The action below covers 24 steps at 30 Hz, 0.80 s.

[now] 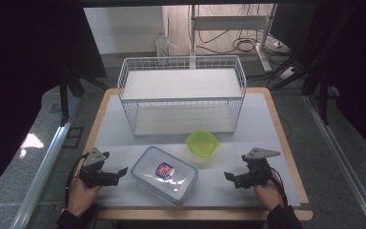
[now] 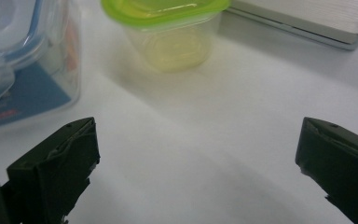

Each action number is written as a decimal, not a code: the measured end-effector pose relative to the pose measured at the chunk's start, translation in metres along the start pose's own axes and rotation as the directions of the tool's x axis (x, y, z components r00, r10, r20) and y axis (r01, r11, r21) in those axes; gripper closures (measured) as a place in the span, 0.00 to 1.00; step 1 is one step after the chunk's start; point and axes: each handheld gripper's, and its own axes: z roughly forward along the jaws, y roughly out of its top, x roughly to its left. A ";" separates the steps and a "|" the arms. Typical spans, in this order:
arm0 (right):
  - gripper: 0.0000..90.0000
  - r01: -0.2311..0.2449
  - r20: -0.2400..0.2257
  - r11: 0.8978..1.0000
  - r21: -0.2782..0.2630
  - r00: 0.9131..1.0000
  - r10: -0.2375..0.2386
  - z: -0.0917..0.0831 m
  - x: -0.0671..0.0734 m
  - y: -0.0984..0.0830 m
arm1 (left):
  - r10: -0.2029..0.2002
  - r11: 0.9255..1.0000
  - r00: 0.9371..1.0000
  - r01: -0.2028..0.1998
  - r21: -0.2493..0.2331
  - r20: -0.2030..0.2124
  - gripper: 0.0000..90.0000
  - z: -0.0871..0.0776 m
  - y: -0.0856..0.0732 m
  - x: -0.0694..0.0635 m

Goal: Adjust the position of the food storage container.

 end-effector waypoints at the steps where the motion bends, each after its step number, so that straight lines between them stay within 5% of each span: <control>1: 0.00 -0.014 -0.002 1.000 -0.007 1.000 0.014 0.000 -0.001 0.000 | 0.002 1.000 1.000 -0.002 0.005 -0.005 0.06 0.001 0.000 0.000; 6: 0.00 -0.006 -0.005 1.000 -0.022 1.000 0.006 0.001 0.002 0.003 | -0.012 1.000 0.999 0.011 0.022 0.034 0.09 0.003 -0.002 0.002; 24: 0.00 -0.019 0.047 0.999 0.028 0.999 0.018 0.012 0.002 0.002 | 0.024 0.999 1.000 -0.024 0.041 0.015 0.08 0.004 0.000 -0.003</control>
